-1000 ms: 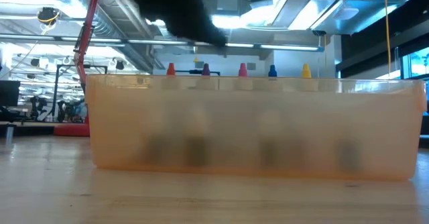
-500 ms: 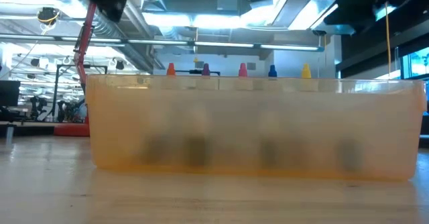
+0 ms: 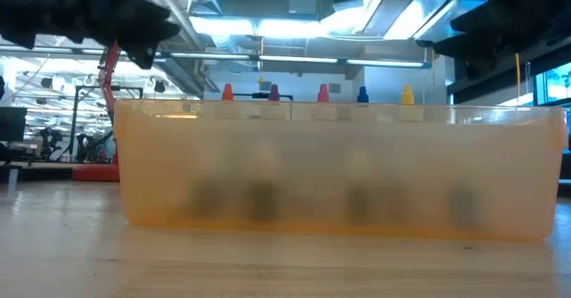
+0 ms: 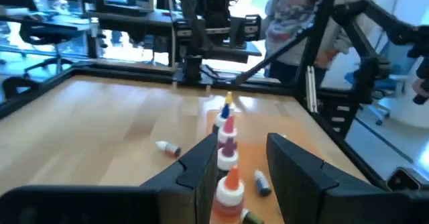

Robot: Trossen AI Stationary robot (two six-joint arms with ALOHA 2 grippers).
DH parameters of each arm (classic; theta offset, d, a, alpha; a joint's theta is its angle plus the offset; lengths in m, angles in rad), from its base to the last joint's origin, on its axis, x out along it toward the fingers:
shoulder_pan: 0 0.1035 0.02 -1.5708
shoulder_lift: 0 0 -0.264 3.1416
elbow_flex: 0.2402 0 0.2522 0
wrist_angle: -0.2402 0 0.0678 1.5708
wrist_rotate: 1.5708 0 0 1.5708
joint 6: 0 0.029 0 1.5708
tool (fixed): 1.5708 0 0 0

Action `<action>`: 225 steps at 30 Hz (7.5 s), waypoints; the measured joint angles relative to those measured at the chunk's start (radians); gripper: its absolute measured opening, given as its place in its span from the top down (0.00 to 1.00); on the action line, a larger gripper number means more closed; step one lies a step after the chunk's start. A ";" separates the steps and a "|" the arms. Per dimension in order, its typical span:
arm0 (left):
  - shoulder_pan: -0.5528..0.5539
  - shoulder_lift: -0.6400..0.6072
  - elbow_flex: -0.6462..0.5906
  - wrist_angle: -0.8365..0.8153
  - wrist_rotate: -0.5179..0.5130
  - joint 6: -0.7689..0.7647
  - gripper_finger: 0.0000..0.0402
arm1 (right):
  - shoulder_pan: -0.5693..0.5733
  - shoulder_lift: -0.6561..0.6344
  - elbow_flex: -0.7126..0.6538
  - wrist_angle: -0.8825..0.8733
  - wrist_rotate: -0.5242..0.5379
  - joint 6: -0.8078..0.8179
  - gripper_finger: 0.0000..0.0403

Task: Pick & Place food coloring
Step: Put the small pink food coloring bottle into the orange bin

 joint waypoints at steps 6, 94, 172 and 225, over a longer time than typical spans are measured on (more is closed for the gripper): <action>0.040 -0.159 -0.067 -0.030 0.003 -0.019 0.69 | -0.020 -0.125 -0.102 0.073 0.008 -0.023 0.51; 0.070 -0.384 -0.118 -0.151 -0.064 0.096 0.69 | -0.614 0.606 0.381 -0.306 -0.503 -0.551 0.31; 0.070 -0.384 -0.118 -0.189 -0.091 0.095 0.70 | -0.643 0.747 0.470 -0.240 -0.402 -0.730 0.83; 0.070 -0.384 -0.118 -0.204 -0.091 0.069 0.69 | 0.254 1.313 1.231 -1.231 0.080 0.716 0.82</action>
